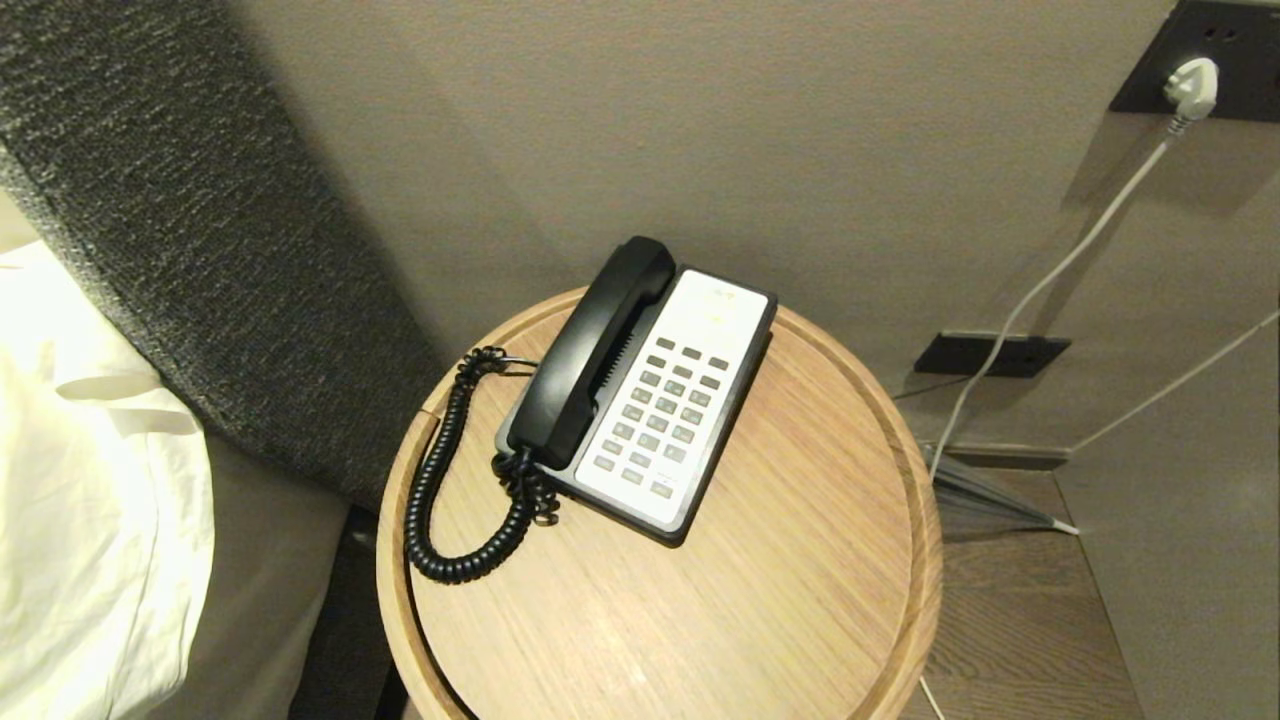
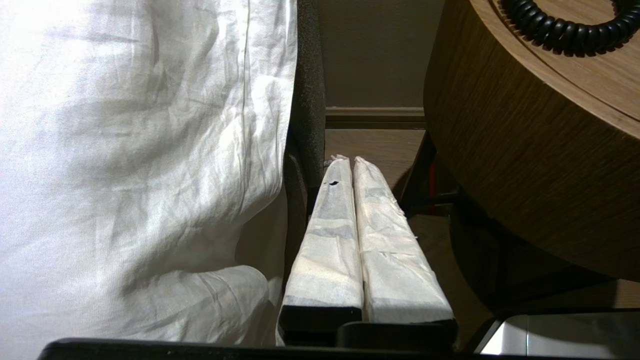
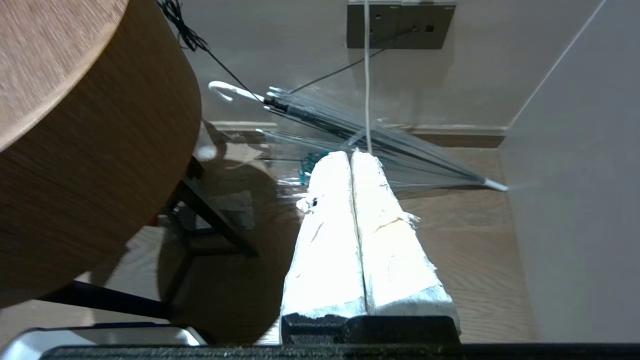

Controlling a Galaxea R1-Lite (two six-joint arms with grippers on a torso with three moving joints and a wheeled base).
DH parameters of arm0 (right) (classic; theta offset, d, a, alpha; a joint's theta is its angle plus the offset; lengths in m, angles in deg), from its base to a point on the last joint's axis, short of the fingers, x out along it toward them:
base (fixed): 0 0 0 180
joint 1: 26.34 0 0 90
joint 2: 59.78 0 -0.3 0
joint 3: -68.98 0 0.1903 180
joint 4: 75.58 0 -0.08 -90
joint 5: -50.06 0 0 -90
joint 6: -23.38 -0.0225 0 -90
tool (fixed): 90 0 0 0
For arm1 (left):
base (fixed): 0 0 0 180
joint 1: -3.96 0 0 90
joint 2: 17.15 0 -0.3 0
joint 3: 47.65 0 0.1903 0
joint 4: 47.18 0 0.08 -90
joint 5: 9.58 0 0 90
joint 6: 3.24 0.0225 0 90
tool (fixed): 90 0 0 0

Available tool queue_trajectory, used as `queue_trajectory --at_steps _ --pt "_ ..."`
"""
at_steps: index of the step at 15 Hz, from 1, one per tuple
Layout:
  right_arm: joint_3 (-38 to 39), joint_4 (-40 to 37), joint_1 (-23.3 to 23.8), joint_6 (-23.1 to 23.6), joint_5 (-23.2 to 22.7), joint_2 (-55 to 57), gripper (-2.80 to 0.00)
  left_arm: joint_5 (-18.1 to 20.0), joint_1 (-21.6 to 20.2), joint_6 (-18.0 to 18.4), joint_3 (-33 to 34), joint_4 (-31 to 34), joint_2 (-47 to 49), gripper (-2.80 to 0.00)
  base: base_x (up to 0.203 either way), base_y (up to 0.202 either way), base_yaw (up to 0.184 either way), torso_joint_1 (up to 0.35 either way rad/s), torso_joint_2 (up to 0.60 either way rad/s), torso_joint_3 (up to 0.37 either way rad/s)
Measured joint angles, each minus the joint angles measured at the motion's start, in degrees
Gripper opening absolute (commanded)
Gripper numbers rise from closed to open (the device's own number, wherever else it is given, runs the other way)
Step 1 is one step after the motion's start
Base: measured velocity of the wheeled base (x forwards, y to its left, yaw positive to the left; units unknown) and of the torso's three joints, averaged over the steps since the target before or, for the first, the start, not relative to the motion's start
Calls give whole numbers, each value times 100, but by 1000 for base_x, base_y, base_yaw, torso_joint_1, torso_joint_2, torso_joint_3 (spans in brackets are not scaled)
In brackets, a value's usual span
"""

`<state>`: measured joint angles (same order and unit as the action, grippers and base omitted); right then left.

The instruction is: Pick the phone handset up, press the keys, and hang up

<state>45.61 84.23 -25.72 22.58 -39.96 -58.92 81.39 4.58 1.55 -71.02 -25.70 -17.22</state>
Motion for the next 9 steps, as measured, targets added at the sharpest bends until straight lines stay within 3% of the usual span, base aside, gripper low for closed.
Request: queue_trajectory --at_steps 9 --pt "0 11 0 -60 10 -4 -280 -7 0 16 0 -1 0 -280 0 0 0 0 0 0"
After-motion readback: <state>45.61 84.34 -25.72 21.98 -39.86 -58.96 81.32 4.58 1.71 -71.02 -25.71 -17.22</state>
